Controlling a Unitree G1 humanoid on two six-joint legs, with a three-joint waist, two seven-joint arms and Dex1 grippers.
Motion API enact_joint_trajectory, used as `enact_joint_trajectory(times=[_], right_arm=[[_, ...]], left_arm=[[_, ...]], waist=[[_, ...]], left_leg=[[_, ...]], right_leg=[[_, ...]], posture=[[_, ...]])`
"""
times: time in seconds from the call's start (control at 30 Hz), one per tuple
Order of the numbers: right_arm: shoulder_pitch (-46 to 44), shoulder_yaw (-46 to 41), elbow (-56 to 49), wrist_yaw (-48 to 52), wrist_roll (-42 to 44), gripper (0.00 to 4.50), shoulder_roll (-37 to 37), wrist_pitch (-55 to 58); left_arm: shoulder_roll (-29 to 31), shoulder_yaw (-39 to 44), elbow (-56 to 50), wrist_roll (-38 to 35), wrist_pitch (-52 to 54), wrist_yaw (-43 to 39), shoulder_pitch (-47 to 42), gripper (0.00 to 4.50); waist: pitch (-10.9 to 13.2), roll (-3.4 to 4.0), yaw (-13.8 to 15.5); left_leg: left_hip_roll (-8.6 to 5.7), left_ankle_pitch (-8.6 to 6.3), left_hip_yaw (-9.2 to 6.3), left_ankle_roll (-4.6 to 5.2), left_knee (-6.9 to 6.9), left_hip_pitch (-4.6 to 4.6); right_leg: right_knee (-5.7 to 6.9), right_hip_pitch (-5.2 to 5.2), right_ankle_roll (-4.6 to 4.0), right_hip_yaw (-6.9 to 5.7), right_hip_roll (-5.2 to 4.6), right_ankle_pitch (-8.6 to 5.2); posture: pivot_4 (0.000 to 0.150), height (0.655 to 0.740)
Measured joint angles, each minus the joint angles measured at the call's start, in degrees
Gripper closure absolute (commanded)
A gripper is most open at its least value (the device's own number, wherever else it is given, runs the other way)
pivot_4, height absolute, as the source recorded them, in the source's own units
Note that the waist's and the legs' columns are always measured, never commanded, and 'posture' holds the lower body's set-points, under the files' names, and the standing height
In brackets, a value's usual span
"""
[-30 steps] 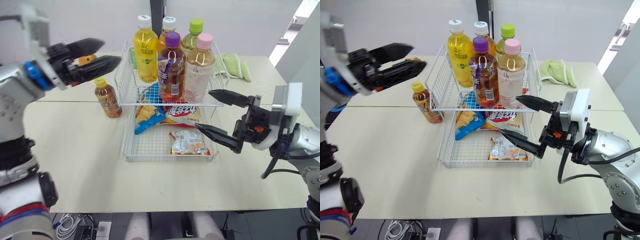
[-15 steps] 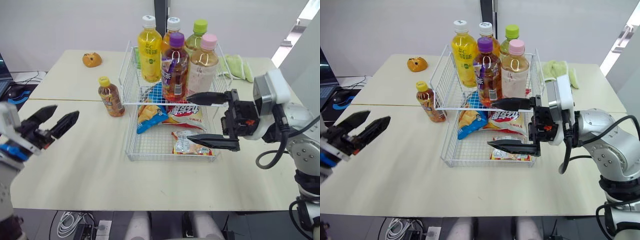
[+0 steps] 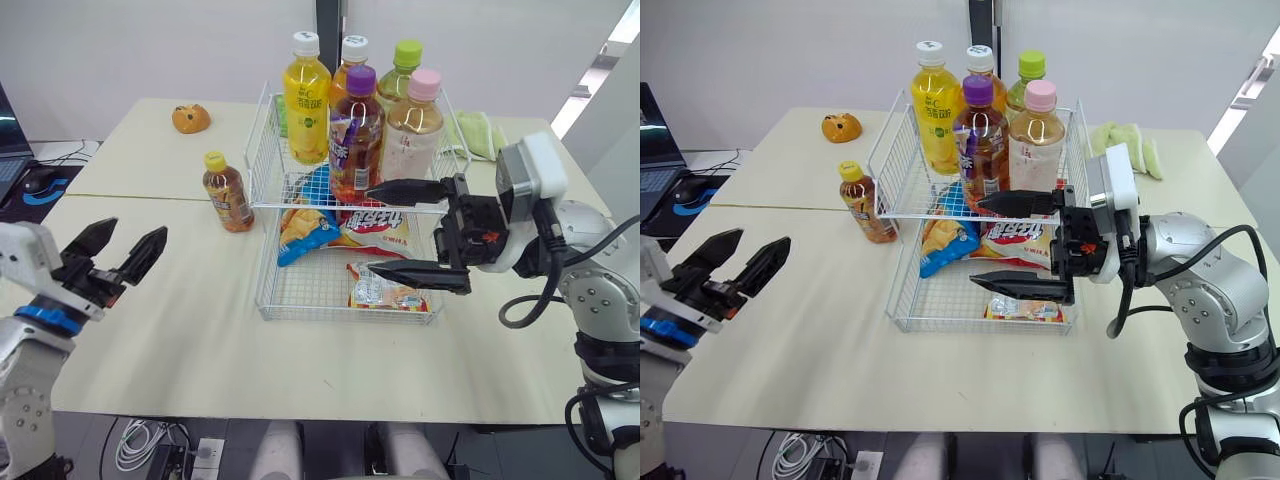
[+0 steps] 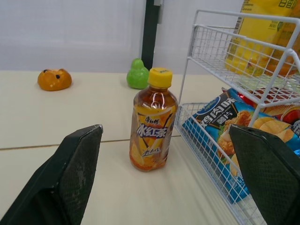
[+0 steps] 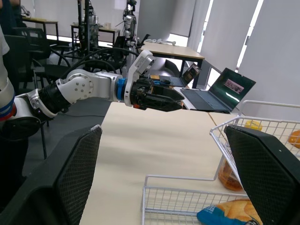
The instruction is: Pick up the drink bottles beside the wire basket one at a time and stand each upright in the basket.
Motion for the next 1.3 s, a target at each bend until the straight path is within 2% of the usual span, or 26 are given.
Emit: enact_joint_trajectory(times=[0.2,0.53,0.9,1.3], right_arm=[[2.72,-1.13,-1.93,-3.06,-1.18,0.0,-0.15,-0.03],[5.77,-3.91,-5.95,-8.18,-2.28,0.0,-1.46,-0.02],[6.79,-4.91,-7.46,-10.88,-2.85,0.0,-2.53,0.55],[6.92,-5.1,-8.67,-12.38,-2.67,0.0,-2.72,1.4]], left_arm=[[2.07,-6.97,6.7,4.29,-2.26,1.03,-6.93,0.03],[1.31,-17.78,20.65,12.36,-7.65,2.84,-20.93,0.03],[-0.98,-23.14,33.88,17.69,-14.75,2.47,-29.98,0.03],[-3.46,-25.28,43.37,21.28,-20.0,2.96,-35.91,0.03]], waist=[[0.0,0.0,0.02],[0.0,0.0,-0.04],[0.0,0.0,-0.07],[0.0,0.0,-0.07]], left_leg=[[-0.01,0.0,-0.01,0.0,-0.02,-0.01],[-0.02,0.0,0.0,0.0,-0.02,-0.03],[-0.05,0.0,0.0,0.0,-0.02,-0.04],[-0.04,0.0,-0.01,0.0,-0.02,-0.05]], right_leg=[[0.0,0.0,0.0,-0.02,0.0,0.0],[-0.01,-0.01,0.0,-0.02,0.0,0.0],[0.01,-0.02,0.0,-0.04,-0.01,0.0],[0.01,-0.02,0.01,-0.06,-0.01,0.01]], posture=[[0.15,0.74],[0.15,0.74],[0.15,0.74],[0.15,0.74]])
